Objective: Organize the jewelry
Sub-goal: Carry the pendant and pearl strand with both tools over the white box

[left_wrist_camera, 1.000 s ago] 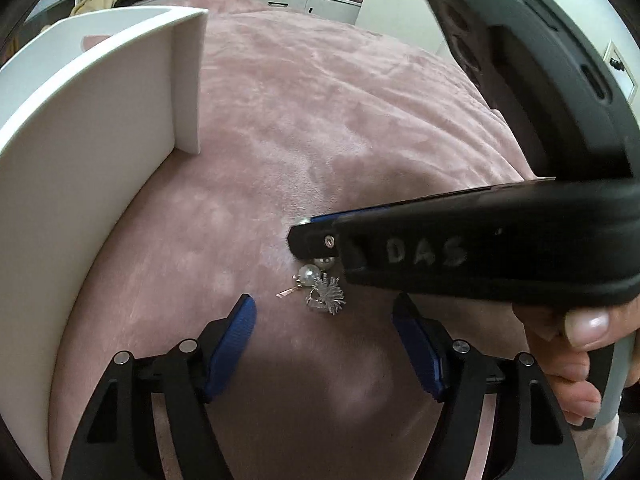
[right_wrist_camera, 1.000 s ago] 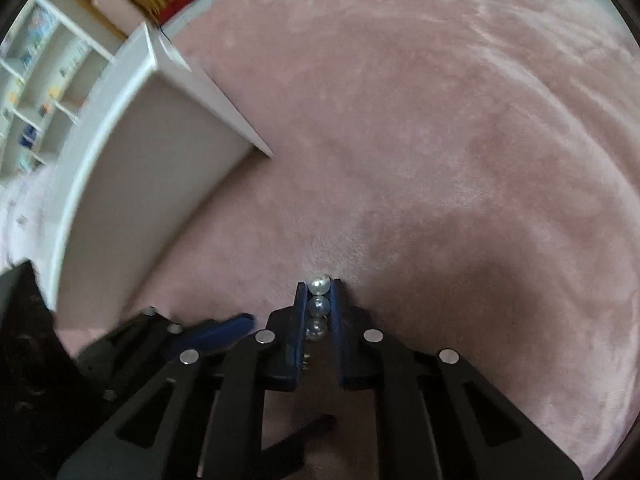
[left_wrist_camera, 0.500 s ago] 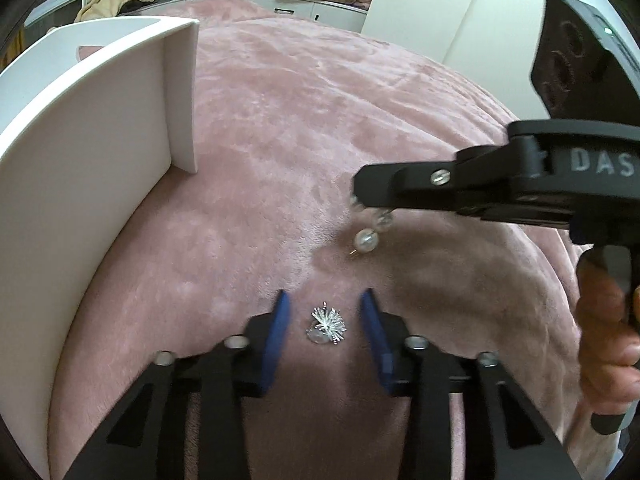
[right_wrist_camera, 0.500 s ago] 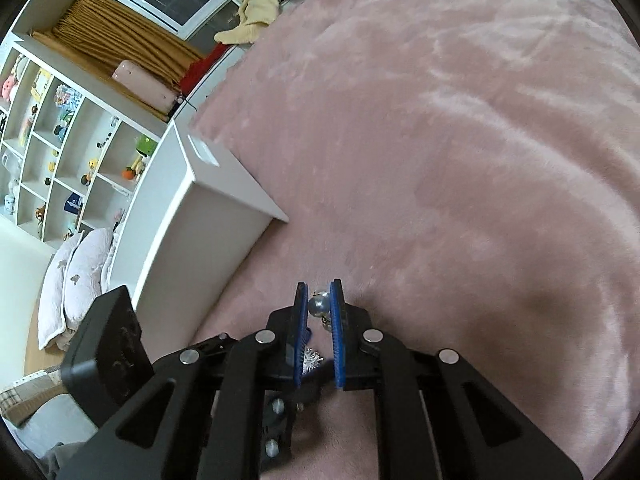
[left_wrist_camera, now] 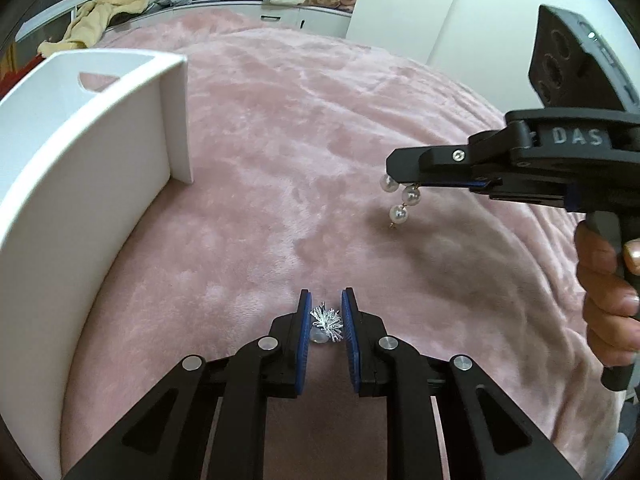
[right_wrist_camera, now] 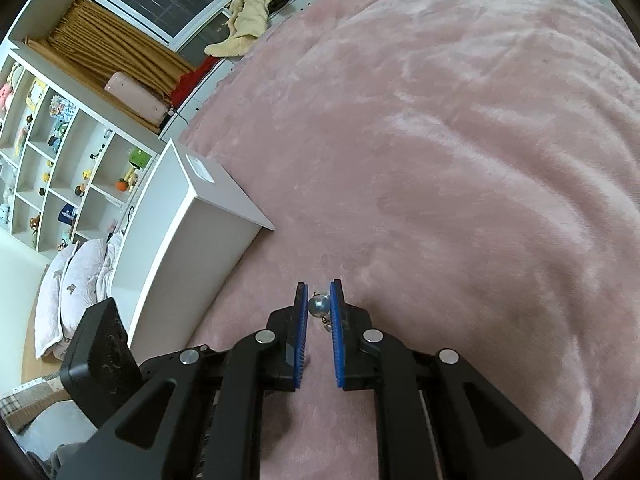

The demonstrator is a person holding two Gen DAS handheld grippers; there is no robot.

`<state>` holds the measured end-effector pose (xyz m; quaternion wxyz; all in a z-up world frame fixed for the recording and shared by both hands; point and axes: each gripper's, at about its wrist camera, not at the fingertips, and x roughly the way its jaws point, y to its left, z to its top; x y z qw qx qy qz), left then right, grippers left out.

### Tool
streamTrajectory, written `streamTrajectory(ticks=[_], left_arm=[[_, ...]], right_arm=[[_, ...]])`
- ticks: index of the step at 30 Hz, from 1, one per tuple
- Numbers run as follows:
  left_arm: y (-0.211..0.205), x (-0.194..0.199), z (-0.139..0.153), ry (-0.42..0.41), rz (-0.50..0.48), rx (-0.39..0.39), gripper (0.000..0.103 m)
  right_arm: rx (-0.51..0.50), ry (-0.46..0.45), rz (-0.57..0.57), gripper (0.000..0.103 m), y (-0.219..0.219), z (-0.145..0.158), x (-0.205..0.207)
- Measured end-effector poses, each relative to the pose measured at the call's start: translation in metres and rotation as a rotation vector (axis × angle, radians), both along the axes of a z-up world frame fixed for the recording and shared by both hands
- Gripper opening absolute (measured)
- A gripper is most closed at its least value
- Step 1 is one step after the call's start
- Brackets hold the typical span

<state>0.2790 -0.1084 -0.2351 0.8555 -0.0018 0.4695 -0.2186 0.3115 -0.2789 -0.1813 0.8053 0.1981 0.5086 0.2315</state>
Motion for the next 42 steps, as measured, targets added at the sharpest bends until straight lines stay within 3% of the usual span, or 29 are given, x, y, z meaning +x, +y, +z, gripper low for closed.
streamTrajectory(ticks=[8, 16, 20, 28, 35, 42], left_arm=[[0.01, -0.02, 0.046, -0.063, -0.029, -0.004, 0.02], [0.044, -0.027, 0.081, -0.098, 0.007, -0.003, 0.02], [0.064, -0.027, 0.092, -0.087, 0.043, 0.057, 0.02], [0.131, -0.031, 0.137, -0.146, 0.125, 0.043, 0.02], [0.198, -0.03, 0.149, -0.141, 0.208, 0.046, 0.02], [0.236, -0.034, 0.136, -0.115, 0.253, 0.071, 0.021]], right_arm=[[-0.024, -0.02, -0.004, 0.012, -0.001, 0.029, -0.009], [-0.064, -0.044, 0.007, 0.012, 0.009, 0.059, -0.027], [-0.109, -0.055, 0.028, 0.012, 0.024, 0.074, -0.034], [-0.078, -0.1, 0.062, 0.012, 0.075, 0.103, -0.028], [-0.054, -0.116, 0.11, 0.012, 0.137, 0.11, -0.012], [-0.038, -0.105, 0.154, 0.012, 0.188, 0.101, -0.005]])
